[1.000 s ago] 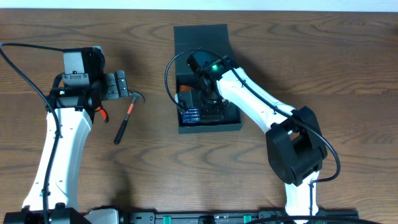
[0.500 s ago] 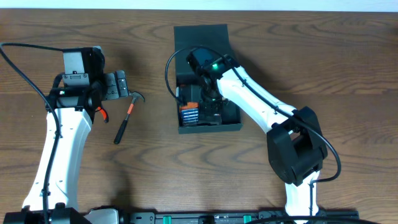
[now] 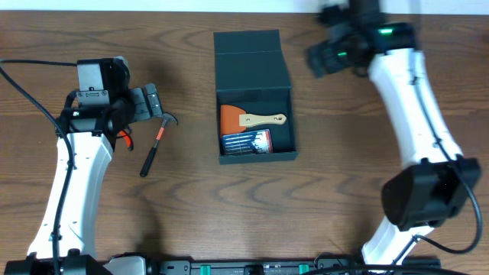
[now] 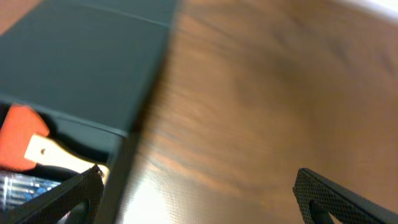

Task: Pack container
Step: 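Withdraw the right gripper to the upper right, then grasp the red-handled hammer with the left gripper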

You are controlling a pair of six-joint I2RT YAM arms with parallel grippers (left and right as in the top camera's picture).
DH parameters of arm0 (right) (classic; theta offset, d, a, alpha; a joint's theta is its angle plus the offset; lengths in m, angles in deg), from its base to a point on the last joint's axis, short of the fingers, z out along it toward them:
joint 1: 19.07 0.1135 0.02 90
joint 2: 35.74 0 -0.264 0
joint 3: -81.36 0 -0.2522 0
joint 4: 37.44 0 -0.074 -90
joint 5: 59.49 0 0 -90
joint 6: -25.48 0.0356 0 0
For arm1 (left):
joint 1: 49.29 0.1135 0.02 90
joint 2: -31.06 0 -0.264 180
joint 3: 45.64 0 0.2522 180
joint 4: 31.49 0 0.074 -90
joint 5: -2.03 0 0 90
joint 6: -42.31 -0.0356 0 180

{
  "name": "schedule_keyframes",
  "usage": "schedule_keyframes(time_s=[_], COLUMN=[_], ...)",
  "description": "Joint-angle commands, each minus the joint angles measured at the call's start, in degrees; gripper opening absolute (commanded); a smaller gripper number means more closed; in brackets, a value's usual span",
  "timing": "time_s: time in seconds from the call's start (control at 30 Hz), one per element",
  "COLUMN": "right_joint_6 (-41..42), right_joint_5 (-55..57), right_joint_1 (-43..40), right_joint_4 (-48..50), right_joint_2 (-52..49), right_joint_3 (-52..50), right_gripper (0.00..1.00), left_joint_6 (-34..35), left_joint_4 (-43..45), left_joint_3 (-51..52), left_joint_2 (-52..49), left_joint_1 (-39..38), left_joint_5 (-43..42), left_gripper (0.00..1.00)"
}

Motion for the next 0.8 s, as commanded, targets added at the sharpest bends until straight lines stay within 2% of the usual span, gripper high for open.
schedule_keyframes(time_s=[0.0, 0.13, 0.33, 0.4, 0.5, 0.53, 0.77], right_joint_6=[12.33, 12.33, 12.33, 12.33, 12.33, 12.33, 12.31], right_joint_5=[-2.25, -5.29, -5.60, -5.60, -5.60, -5.60, -5.55], right_joint_1=[-4.33, -9.14, -10.62, -10.54, -10.45, -10.43, -10.45], right_joint_4=[-2.99, -5.51, -5.44, -5.29, -5.27, -5.35, -6.95], right_joint_2=[0.09, 0.09, 0.09, 0.09, 0.09, 0.09, 0.09], right_joint_3=[0.02, -1.09, -2.47, -2.47, -2.47, -2.47, -2.47], right_gripper=[0.99, 0.99, 0.99, 0.99, 0.99, 0.99, 0.99], left_joint_6=[3.48, 1.75, -16.85, -19.63, -26.82, -29.07, -28.65], left_joint_4=[-1.22, -3.30, -6.36, -6.45, -5.73, -5.29, -0.33], left_joint_3=[-0.79, -0.76, -0.76, -0.76, -0.76, -0.76, -0.76], left_joint_2=[-0.50, -2.21, -9.55, -12.57, -16.44, -17.57, -20.81], left_joint_1=[0.09, -0.63, -4.20, -5.64, -7.30, -7.63, -7.56], left_joint_5=[-8.37, 0.15, 3.80, 6.88, 7.45, 7.87, 11.08], left_gripper=[0.98, 0.99, 0.92, 0.87, 0.70, 0.67, 0.67])
